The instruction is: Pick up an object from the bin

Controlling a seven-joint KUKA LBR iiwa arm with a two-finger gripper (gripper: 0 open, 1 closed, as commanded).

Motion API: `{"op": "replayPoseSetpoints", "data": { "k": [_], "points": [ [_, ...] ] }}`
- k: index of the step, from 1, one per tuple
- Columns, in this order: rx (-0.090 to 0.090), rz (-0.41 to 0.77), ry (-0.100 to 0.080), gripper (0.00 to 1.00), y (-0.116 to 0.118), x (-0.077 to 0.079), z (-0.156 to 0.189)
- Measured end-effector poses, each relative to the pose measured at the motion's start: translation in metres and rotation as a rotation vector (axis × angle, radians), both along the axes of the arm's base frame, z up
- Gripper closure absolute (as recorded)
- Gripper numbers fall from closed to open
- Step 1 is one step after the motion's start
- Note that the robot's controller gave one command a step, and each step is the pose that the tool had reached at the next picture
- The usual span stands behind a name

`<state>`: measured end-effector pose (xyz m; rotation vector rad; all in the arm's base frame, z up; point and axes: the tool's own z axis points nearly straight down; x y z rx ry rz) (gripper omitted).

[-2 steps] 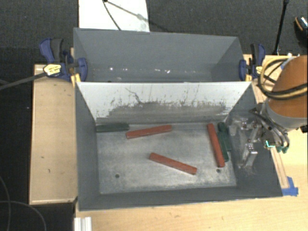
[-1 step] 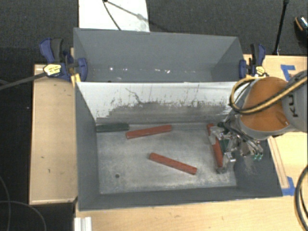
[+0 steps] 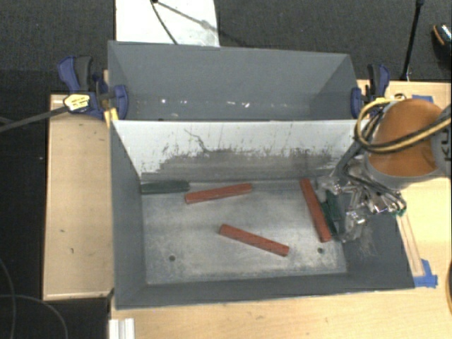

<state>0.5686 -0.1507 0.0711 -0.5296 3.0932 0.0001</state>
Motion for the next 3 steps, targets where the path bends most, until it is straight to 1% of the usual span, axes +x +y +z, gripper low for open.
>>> {"op": "replayPoseSetpoints", "data": {
  "k": [1, 2, 3],
  "points": [
    [0.001, -0.194, 0.001, 0.00, 0.032, -0.023, 0.000],
    [0.002, -0.329, 0.003, 0.00, 0.081, -0.059, -0.001],
    [0.002, -0.201, 0.005, 0.00, 0.136, -0.071, -0.001]
  ]
}}
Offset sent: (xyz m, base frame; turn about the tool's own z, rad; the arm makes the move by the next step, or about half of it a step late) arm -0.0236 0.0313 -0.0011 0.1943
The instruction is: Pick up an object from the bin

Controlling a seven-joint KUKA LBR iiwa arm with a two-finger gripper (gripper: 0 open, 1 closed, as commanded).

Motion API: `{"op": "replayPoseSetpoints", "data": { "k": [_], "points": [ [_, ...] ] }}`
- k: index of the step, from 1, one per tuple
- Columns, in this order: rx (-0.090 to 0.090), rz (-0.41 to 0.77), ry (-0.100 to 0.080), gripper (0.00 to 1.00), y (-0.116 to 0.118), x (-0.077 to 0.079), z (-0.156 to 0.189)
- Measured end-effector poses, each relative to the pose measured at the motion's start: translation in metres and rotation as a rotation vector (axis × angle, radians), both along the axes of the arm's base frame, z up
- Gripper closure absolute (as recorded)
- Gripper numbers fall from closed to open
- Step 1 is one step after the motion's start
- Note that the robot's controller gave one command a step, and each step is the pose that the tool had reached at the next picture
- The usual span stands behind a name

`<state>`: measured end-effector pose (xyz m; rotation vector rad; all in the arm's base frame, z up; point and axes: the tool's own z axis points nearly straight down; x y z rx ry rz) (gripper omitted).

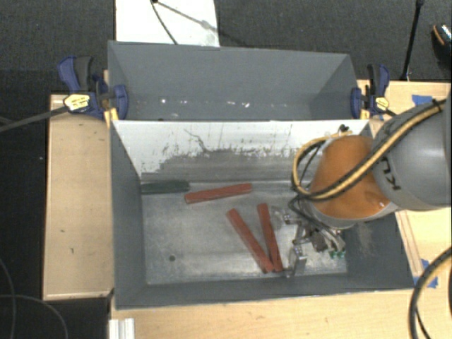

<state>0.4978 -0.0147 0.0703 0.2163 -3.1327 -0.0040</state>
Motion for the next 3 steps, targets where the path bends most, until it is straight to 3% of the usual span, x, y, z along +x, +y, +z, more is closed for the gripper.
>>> {"op": "replayPoseSetpoints", "data": {
  "k": [1, 2, 3],
  "points": [
    [0.000, -0.010, -0.011, 0.00, 0.035, 0.035, 0.050],
    [-0.002, -0.324, -0.005, 0.00, 0.034, 0.067, 0.014],
    [-0.003, -0.208, -0.008, 0.00, -0.025, 0.081, 0.001]
  ]
}}
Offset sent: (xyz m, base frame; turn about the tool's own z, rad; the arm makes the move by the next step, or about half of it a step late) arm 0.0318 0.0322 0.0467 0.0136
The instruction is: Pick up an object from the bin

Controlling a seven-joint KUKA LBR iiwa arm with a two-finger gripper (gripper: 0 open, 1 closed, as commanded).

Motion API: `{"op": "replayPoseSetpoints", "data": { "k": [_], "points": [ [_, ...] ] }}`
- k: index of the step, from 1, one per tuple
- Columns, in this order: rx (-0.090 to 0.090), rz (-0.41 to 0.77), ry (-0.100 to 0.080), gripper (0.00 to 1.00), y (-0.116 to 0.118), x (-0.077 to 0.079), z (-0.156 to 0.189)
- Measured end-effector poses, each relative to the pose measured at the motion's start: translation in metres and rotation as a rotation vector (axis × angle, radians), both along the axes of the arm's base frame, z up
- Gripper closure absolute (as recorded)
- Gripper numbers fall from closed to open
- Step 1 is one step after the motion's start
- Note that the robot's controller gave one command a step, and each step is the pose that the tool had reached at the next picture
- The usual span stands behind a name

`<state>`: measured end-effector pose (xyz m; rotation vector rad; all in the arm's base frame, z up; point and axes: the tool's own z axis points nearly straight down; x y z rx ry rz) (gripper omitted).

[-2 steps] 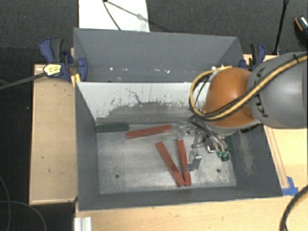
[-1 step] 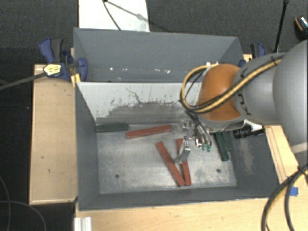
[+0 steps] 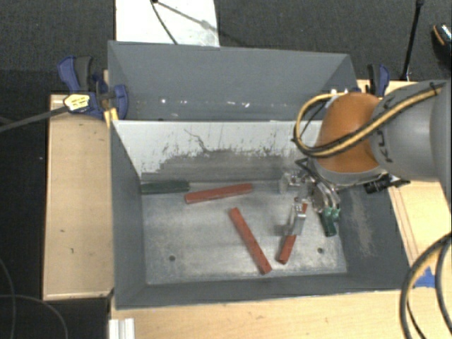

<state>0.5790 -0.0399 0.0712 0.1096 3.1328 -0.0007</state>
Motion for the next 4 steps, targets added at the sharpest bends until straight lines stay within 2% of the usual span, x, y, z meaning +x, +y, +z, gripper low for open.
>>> {"op": "replayPoseSetpoints", "data": {
  "k": [1, 2, 3, 4],
  "points": [
    [0.001, 0.005, 0.006, 1.00, 0.002, -0.001, 0.000],
    [0.001, 0.008, 0.006, 0.00, 0.002, -0.001, 0.000],
    [0.004, -0.020, 0.000, 0.00, 0.056, 0.009, 0.000],
    [-0.004, 0.092, 0.002, 0.00, -0.061, -0.029, 0.048]
  ]
}}
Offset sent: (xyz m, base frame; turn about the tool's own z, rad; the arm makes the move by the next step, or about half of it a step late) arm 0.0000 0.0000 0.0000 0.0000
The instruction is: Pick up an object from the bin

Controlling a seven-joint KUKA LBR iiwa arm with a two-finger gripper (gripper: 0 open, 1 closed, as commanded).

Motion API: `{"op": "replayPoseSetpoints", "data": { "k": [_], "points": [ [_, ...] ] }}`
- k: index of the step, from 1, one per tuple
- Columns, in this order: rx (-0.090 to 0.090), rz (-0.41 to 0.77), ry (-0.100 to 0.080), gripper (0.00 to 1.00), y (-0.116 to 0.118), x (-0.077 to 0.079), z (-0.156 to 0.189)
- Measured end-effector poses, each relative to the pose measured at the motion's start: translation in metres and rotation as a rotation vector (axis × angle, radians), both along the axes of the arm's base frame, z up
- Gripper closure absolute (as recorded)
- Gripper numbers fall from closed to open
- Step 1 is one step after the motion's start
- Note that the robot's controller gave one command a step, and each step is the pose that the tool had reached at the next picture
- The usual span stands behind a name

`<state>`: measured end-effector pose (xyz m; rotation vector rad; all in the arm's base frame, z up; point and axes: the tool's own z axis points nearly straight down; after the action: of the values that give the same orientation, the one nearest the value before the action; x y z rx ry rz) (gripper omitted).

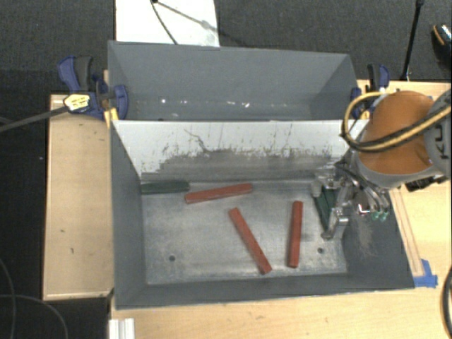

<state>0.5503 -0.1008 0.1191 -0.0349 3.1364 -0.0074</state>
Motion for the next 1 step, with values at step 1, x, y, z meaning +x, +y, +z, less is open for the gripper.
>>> {"op": "replayPoseSetpoints", "data": {
  "k": [1],
  "points": [
    [0.006, 0.447, 0.007, 0.00, 0.0394, -0.0044, -0.0502]
  ]
}}
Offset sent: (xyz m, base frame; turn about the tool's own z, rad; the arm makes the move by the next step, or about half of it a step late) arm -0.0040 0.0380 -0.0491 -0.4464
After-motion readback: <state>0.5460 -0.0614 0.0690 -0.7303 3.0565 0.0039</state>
